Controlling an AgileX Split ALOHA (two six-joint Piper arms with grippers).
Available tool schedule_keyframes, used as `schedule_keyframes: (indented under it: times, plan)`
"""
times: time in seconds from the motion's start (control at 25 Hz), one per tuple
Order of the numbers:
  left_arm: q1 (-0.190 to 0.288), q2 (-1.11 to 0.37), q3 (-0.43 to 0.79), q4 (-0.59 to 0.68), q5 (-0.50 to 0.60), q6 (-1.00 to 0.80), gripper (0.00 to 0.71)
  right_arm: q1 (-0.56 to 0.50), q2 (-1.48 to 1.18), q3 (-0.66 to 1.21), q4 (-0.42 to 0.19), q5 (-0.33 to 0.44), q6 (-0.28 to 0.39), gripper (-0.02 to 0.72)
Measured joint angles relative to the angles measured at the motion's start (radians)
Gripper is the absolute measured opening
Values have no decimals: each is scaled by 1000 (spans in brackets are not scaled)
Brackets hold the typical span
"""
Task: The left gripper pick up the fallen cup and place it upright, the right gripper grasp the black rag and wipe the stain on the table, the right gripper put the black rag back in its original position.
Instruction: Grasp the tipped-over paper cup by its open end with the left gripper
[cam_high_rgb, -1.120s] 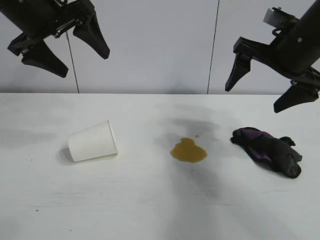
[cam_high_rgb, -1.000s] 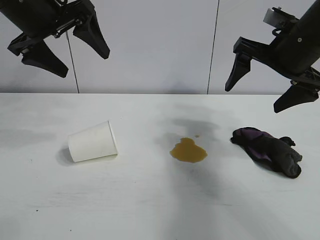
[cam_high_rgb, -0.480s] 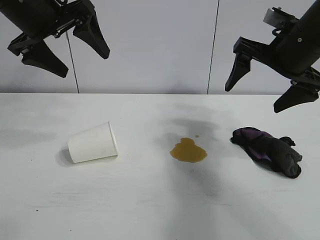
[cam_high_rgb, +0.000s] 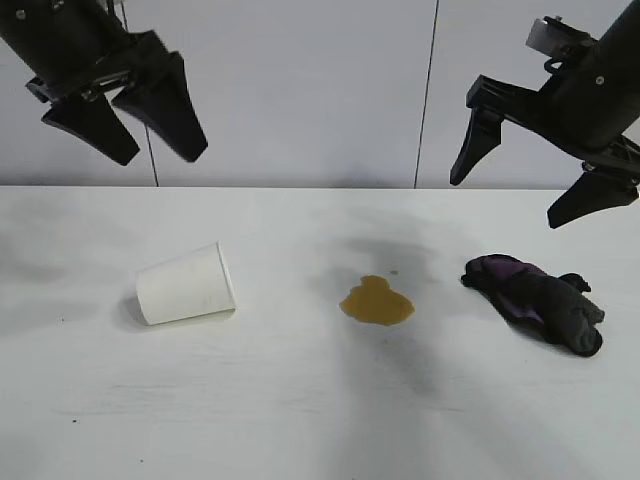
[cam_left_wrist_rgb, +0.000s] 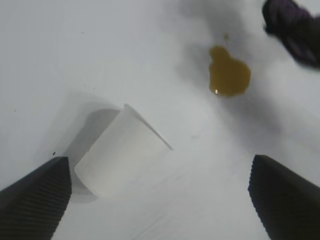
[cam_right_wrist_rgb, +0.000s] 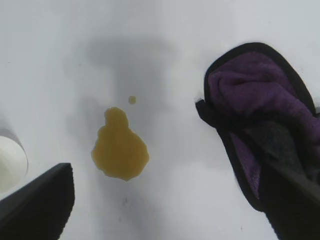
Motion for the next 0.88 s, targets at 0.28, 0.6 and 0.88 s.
schedule_keyframes:
  times: [0.28,0.6,0.88]
  plan:
    - [-115,3,0,182,-74,104,694,0,0,0,0,12,-3,694]
    - [-129,103,-1,193,-126,86,694,0,0,0,0,15,-17,694]
    - [-129,160,-1,193,-191,83,694,0,0,0,0,29,-23,694]
